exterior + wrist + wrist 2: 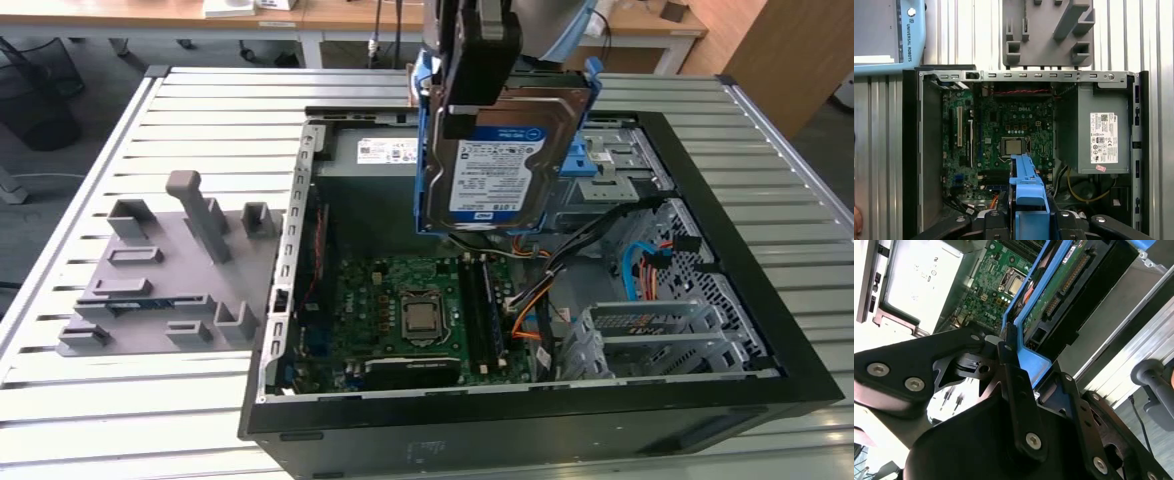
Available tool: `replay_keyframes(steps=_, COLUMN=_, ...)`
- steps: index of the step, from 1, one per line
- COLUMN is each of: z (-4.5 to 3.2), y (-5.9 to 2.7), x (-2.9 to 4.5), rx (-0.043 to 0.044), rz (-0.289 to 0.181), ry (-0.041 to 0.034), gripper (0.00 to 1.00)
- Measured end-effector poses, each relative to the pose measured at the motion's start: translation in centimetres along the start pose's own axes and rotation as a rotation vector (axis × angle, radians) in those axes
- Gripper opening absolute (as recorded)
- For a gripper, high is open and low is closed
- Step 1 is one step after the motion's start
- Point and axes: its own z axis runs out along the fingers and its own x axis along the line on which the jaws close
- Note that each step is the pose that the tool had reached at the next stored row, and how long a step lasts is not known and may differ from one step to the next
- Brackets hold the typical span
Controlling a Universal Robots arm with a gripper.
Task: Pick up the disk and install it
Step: 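Insert the disk into the insertion slot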
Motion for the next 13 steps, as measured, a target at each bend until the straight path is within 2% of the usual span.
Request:
replay_keyframes(steps=5, z=-0.02, y=-1.0, x=-0.02, rx=0.0, rz=0.0, ry=0.0, gripper=0.37)
replay_keyframes(steps=9, z=-0.02, y=-1.08, x=0.17, rx=0.0001, rz=0.0, ry=-0.0001, gripper=0.37)
replay_keyframes(steps=13, z=-0.04, y=-1.1, x=0.91, rx=0.0, rz=0.0, ry=0.0, gripper=0.37)
